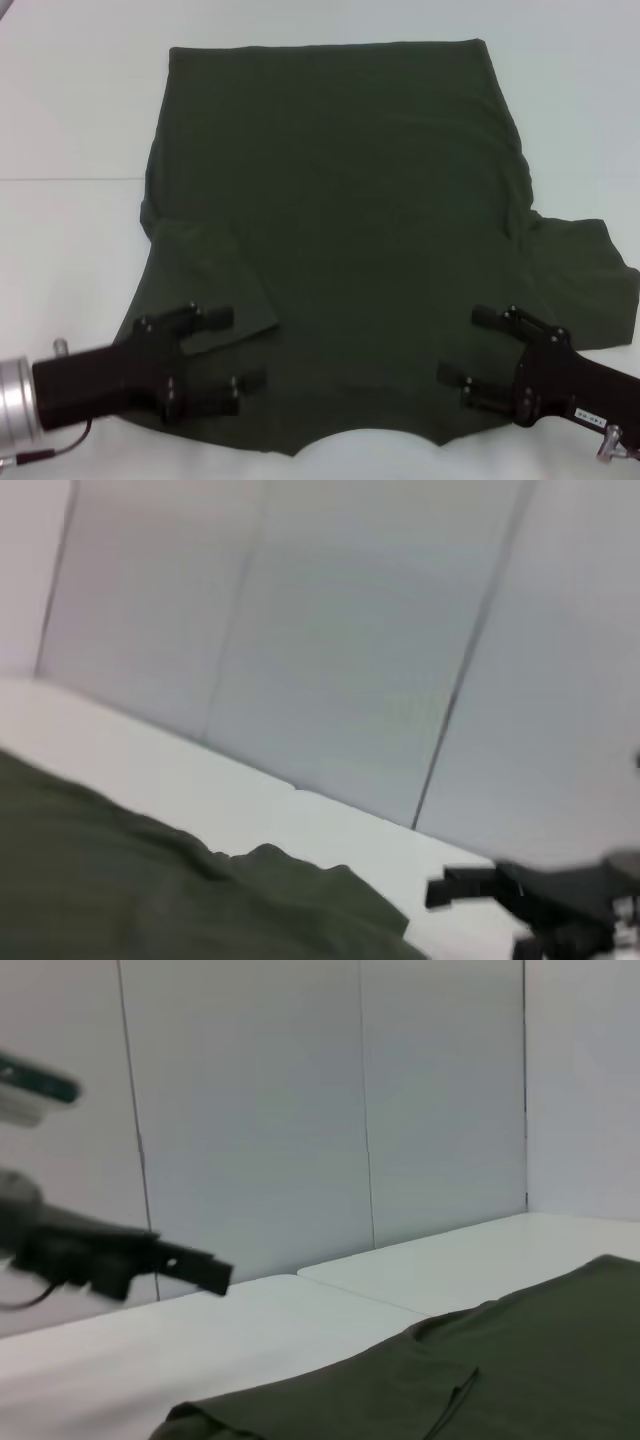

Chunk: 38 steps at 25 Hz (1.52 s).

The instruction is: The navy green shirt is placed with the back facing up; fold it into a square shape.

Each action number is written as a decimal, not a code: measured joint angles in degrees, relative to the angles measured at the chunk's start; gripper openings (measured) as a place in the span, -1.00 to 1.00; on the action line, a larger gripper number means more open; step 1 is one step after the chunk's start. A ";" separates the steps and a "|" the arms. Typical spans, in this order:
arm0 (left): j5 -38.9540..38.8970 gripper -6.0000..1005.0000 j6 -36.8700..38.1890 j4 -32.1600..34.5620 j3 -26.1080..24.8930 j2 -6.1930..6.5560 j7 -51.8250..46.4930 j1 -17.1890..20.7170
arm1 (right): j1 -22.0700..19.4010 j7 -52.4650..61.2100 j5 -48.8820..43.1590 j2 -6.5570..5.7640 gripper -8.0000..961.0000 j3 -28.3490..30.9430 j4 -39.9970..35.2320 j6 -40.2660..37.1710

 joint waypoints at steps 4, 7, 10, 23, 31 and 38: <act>0.05 0.86 0.06 0.11 0.00 -0.76 6.84 2.09 | 0.01 7.66 -0.01 -0.20 0.93 -0.03 -2.26 -0.09; 0.68 0.86 -0.37 0.06 0.08 -0.66 7.61 2.30 | -0.44 20.07 -0.18 -0.19 0.93 -0.27 -7.74 -0.24; 1.21 0.86 -0.69 -0.29 0.11 -0.45 8.88 2.47 | -0.53 37.79 -2.53 -0.79 0.93 -0.49 -15.70 0.22; 1.27 0.86 -0.36 -0.05 0.75 -0.20 10.76 3.47 | 3.83 93.53 -29.78 -3.67 0.93 -0.04 -41.11 1.11; 1.27 0.86 -0.33 -0.10 1.13 -0.20 11.90 3.36 | 9.31 103.04 -48.85 -4.47 0.92 4.19 -43.97 2.18; 1.30 0.86 -0.15 -0.05 1.18 -0.17 11.94 3.42 | 10.08 106.18 -52.82 -4.70 0.92 3.97 -43.02 5.53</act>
